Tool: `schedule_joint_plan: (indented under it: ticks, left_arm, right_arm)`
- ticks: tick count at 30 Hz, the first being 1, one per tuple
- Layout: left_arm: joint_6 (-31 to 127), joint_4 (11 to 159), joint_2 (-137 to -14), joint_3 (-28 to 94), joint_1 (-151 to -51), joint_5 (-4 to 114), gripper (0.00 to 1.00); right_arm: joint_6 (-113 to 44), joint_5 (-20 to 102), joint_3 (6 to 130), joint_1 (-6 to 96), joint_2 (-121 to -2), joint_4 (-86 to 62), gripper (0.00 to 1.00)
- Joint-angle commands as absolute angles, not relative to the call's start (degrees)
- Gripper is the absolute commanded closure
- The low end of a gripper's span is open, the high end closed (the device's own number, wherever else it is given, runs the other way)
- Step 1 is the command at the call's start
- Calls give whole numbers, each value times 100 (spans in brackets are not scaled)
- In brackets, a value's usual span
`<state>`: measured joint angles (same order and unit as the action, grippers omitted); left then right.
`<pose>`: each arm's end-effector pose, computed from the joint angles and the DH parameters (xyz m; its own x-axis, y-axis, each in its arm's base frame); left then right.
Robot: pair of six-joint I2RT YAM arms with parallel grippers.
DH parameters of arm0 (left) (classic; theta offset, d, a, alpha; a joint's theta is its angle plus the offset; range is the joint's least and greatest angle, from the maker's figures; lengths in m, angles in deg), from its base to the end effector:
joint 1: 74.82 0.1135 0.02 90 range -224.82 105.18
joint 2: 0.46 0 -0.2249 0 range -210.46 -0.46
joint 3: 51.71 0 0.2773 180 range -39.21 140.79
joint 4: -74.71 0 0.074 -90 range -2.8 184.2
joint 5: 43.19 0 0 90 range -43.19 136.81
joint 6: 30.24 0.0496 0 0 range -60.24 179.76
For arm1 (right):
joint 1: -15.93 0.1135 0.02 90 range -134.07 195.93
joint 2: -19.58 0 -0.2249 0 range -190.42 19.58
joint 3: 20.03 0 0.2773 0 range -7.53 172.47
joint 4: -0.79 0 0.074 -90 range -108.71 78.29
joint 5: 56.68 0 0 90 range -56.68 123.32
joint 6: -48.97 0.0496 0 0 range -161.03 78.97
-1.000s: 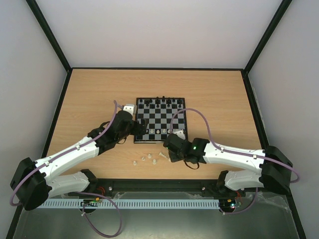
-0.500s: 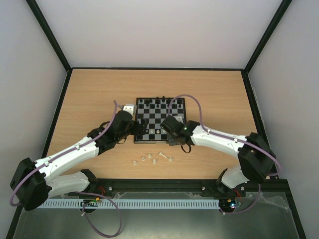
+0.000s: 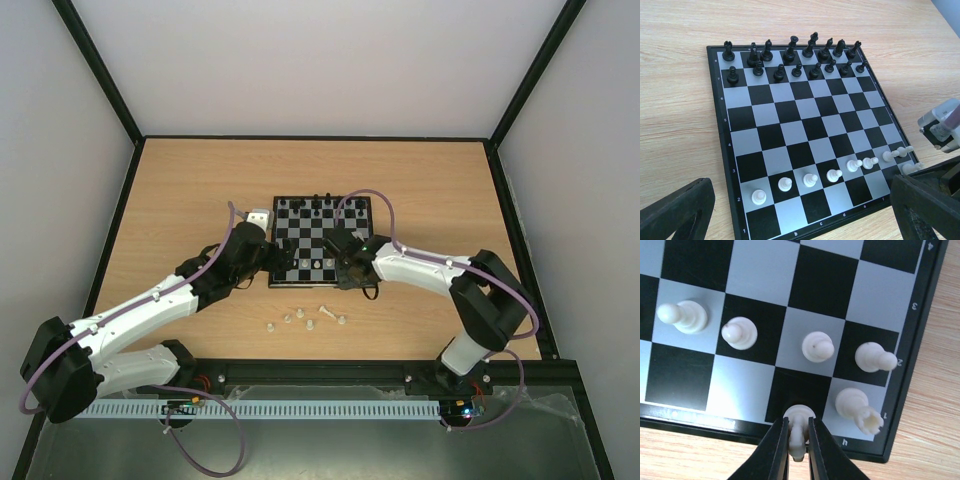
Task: Set up the chess pieces on the board
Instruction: Place the chess piece on the chessboard.
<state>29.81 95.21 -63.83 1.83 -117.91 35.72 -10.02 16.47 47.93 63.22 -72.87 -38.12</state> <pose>0.2244 -0.1968 0.2053 -0.5937 -0.1155 -0.7964 0.2917 0.8914 -0.3468 0.2387 0.2374 0.1146 -0.8368 -0.1795 -0.5173 -0.2148 0.9766 0.0085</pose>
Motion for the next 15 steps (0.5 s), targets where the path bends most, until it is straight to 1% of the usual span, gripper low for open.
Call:
schedule_joint_plan:
  ticks: [1,10,15]
  left_arm:
    - [2975,9476,-6269,106,-11771,3556,1]
    - [2970,9476,-6284,109,-11763,3540,1]
    - [2970,9474,-6282,111,-11769,3538,1]
  right_arm:
    - [-1157,1744,4971,6253,-7446,-3780,89]
    - [-1210,1740,4977,6141,-7510,-3752,89]
    - [-1237,1749,4994,6132,-7535,-3749,84]
